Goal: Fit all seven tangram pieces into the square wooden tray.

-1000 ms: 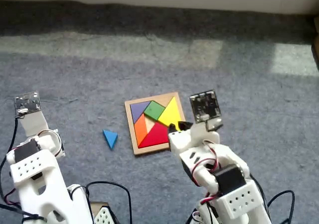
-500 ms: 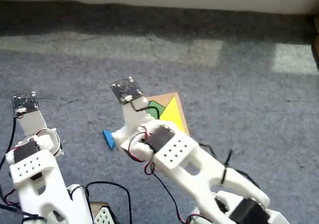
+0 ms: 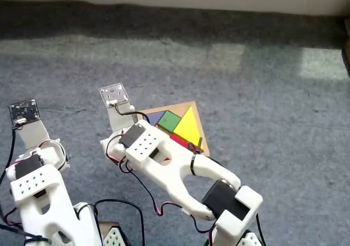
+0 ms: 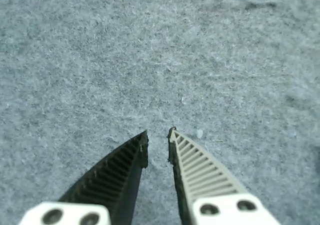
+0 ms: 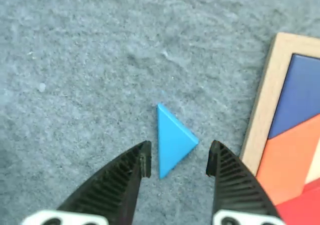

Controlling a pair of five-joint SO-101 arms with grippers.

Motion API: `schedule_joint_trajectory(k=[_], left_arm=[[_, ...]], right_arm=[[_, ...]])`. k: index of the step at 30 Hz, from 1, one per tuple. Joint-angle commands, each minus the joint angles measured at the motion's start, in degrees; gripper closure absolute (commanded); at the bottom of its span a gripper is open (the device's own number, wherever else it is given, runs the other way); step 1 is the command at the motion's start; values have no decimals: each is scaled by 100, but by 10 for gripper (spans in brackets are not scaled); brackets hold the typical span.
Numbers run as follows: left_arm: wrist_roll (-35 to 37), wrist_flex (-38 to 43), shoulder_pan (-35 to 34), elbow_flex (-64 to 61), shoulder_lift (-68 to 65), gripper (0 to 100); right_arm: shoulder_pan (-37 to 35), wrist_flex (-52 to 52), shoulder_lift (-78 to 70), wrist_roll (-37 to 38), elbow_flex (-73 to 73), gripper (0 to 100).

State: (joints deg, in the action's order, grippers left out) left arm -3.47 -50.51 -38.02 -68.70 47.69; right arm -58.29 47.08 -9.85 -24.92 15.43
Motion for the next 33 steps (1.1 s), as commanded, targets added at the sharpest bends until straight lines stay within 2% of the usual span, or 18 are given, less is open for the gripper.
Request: schedule_joint_trajectory(k=[1,8,15,24,27,33], left_arm=[[53,105,-40,92,75,906],[53,105,-22,57,75,906],[53,105,-13,48,75,906],[53,105,-22,48,75,906],[53,105,-22,48,75,906],[53,105,-13,48,75,906]], right_arm=[[-66,-101,101,-53,-321,810],[-180,-514,-13,-26,-171,810],[-163,-523,-778,-9,-382,810],[-92,-514,-840,0,-418,815],[-101,-514,-840,360,-418,816],[-84,-514,-840,949,-400,930]])
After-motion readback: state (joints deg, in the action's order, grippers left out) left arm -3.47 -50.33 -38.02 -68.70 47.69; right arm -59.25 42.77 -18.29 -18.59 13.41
